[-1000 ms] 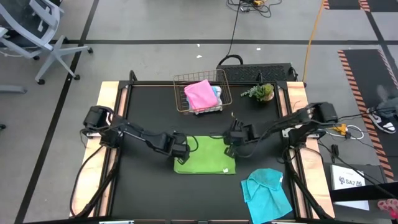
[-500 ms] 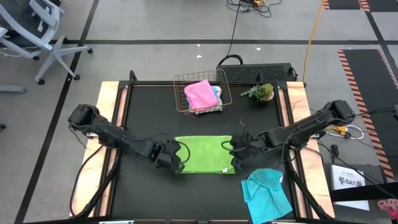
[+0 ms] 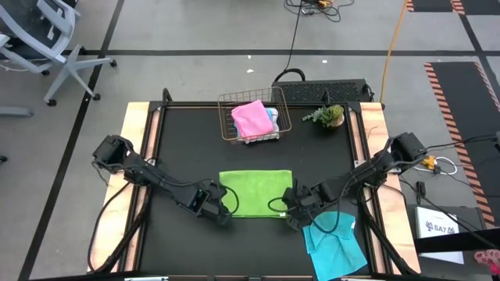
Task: Fold microfiber towels
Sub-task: Fold the green microfiber cloth
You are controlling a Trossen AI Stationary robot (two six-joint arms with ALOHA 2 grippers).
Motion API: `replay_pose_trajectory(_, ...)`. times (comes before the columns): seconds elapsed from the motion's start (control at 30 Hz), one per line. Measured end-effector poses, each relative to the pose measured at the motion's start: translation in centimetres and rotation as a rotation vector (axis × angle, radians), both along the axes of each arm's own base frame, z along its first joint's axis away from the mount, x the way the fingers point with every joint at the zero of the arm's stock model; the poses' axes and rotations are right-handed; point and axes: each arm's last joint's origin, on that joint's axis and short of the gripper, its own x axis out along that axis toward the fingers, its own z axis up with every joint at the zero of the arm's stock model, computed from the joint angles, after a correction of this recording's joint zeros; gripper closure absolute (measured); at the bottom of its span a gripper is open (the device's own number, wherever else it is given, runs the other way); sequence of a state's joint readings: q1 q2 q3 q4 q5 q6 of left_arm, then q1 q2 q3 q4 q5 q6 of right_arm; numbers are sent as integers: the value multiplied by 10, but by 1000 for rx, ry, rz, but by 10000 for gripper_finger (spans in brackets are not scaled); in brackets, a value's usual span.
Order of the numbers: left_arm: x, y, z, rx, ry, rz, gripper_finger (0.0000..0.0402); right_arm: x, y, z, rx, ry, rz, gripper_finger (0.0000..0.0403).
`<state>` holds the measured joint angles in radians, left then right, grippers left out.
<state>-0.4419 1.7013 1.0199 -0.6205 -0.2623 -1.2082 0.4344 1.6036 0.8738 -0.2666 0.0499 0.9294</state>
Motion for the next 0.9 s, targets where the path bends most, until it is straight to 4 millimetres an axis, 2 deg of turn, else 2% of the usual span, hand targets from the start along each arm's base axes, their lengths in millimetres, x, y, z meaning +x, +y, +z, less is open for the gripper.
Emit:
replay_pose_trajectory(0.33, 0, 0, 0, 7, 0, -4, 400, -5, 10, 1, -8, -12, 2, 403)
replay_pose_trajectory(0.47, 0, 1, 0, 14, -1, -4, 398, 0, 6, 16, 30, -111, -17, 403)
replay_pose_trajectory(0.6, 1, 1, 0, 12, -8, -5, 399, 0, 0, 25, -35, -167, -29, 403)
replay_pose_trajectory(0.73, 2, 1, 1, 2, -18, 8, 400, -2, -3, 20, -59, -121, -29, 403)
replay_pose_trajectory(0.9, 3, -10, 3, -57, -65, -7, 400, -6, -5, 16, -86, -63, -27, 403)
